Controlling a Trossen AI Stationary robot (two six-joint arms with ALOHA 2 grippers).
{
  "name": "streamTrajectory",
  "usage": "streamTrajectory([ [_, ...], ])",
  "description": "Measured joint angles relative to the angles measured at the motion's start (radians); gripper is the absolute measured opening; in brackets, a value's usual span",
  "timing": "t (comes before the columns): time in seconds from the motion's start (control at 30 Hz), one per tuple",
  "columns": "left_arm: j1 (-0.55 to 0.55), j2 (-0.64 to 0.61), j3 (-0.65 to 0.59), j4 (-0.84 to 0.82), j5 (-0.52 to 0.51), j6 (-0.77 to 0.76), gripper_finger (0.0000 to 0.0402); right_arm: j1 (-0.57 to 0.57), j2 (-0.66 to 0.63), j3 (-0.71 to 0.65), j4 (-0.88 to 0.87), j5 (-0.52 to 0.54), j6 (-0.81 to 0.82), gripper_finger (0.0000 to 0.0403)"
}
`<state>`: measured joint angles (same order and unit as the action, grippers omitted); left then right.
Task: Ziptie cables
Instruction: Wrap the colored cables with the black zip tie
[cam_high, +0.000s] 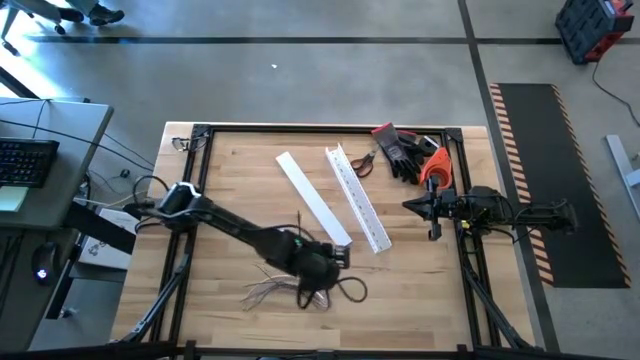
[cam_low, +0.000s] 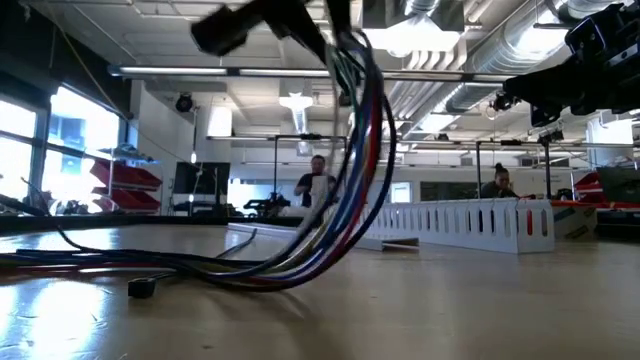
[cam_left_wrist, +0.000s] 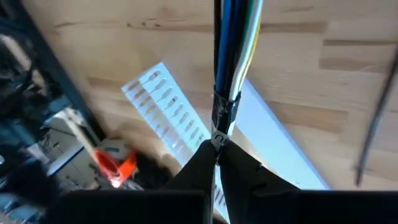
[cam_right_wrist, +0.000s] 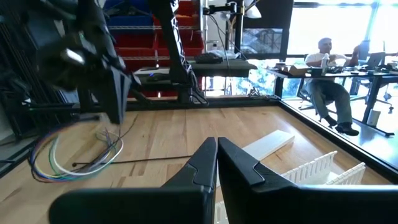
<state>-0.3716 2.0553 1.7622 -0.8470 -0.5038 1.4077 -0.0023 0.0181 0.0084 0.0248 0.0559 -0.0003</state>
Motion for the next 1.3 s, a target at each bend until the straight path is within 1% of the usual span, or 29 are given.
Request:
streamTrajectory([
  [0.17, 0.033, 0.055, 0.0, 0.07, 0.014, 0.011, 0.0, 0.0, 0.0, 0.0, 0.0, 0.0, 0.0, 0.0],
  [0.37, 0.052, 0.098, 0.0, 0.169, 0.099, 0.009, 0.0, 0.0, 0.0, 0.0, 0.0, 0.0, 0.0, 0.0],
  [0.43, 0.052, 0.106, 0.0, 0.219, 0.133, -0.02, 0.0001, 0.0, 0.0, 0.0, 0.0, 0.0, 0.0, 0.0],
  [0.5, 0.051, 0.11, 0.0, 0.318, 0.157, -0.116, 0.0008, 0.0, 0.0, 0.0, 0.0, 0.0, 0.0, 0.0],
  [0.6, 0.049, 0.11, 0.0, 0.405, 0.203, -0.258, 0.0031, 0.0, 0.0, 0.0, 0.0, 0.0, 0.0, 0.0],
  [0.67, 0.048, 0.105, 0.0, 0.426, 0.22, -0.319, 0.0054, 0.0, 0.001, 0.0, 0.0, 0.0, 0.0, 0.0],
  [0.73, 0.049, 0.097, 0.0, 0.434, 0.212, -0.383, 0.0079, 0.0, 0.002, 0.0, 0.0, 0.0, 0.0, 0.0],
  [0.8, 0.048, 0.087, 0.0, 0.429, 0.174, -0.468, 0.0103, 0.0, 0.002, 0.0, 0.0, 0.0, 0.0, 0.0],
  [0.87, 0.038, 0.068, 0.0, 0.398, 0.091, -0.594, 0.0121, 0.0, 0.002, 0.0, 0.0, 0.0, 0.0, 0.0],
  [0.93, 0.027, 0.041, 0.0, 0.349, -0.004, -0.744, 0.0128, 0.0, 0.001, 0.0, 0.0, 0.0, 0.0, 0.0],
  [0.97, 0.021, 0.026, 0.0, 0.297, -0.027, -0.819, 0.0128, 0.0, 0.002, 0.0, -0.001, 0.0, 0.0, 0.0],
  [1.03, -0.001, -0.011, 0.0, 0.189, -0.03, -0.971, 0.0123, 0.0, 0.003, 0.0, 0.0, 0.0, 0.0, 0.0],
  [1.13, -0.051, -0.054, -0.002, 0.026, -0.027, -1.188, 0.0099, 0.0, 0.004, 0.0, 0.0, 0.0, 0.0, 0.0],
  [1.23, -0.128, -0.097, -0.07, -0.026, -0.082, -1.356, 0.0067, 0.0, 0.006, 0.0, -0.001, 0.0, 0.0, 0.0],
  [1.3, -0.186, -0.134, -0.143, -0.013, -0.129, -1.475, 0.0045, 0.0, 0.008, 0.0, 0.0, 0.0, 0.0, 0.0],
])
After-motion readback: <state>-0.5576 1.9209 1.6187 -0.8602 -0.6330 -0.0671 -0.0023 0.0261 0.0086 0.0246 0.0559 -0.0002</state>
